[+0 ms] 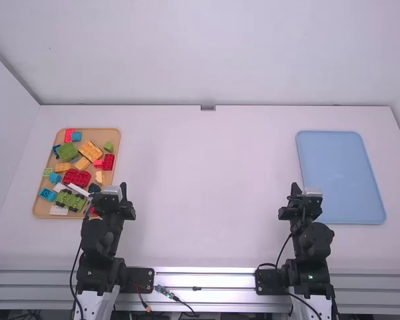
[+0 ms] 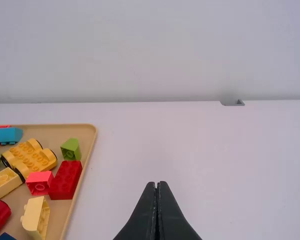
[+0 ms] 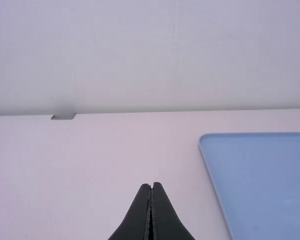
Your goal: Assemble lego blocks to make yellow taxi
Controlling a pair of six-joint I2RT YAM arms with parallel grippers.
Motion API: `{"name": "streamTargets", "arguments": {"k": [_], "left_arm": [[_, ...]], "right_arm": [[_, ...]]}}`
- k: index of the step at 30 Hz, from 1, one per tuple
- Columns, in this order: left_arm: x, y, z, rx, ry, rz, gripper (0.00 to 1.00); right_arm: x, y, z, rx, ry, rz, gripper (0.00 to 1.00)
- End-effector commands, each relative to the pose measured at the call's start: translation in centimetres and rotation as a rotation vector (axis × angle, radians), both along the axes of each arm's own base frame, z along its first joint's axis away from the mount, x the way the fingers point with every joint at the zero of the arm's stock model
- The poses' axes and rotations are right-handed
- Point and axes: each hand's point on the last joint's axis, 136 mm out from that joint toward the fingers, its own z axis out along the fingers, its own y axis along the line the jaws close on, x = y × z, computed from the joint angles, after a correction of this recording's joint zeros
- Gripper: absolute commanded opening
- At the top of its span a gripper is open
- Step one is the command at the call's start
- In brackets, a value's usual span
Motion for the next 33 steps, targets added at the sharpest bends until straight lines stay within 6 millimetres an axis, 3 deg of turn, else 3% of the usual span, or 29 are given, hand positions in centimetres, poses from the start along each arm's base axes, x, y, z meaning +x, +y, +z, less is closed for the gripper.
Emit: {"name": "streamTargets", "arguments": {"k": [1,6,12,25,33], "left_arm": [[0.0,0.1,0.3,-0.006,-0.005,0.001,0.01],[0.1,-0.1,2.6,-0.017,-0.05,-0.02,0.05],[0.3,-0.3,4.8,-0.038,-0.086,-0.03,0.1],[0.6,0.6,4.9,-0.052,0.038,0.027,0.23],[1.5,0.6,9.6,-0.1,-0.05,0.028,0.33]], "right_arm": [[0.0,-0.1,0.2,-0.001,-0.005,-0.001,0.01],[0.1,0.5,2.4,-0.012,-0.048,0.034,0.05],[0.2,0.5,3.2,-0.031,-0.037,0.039,0.09],[0.6,0.5,6.7,-0.115,-0.078,0.044,0.19],[0.9,0.5,9.6,-0.13,-0.136,0.041,0.25]]}}
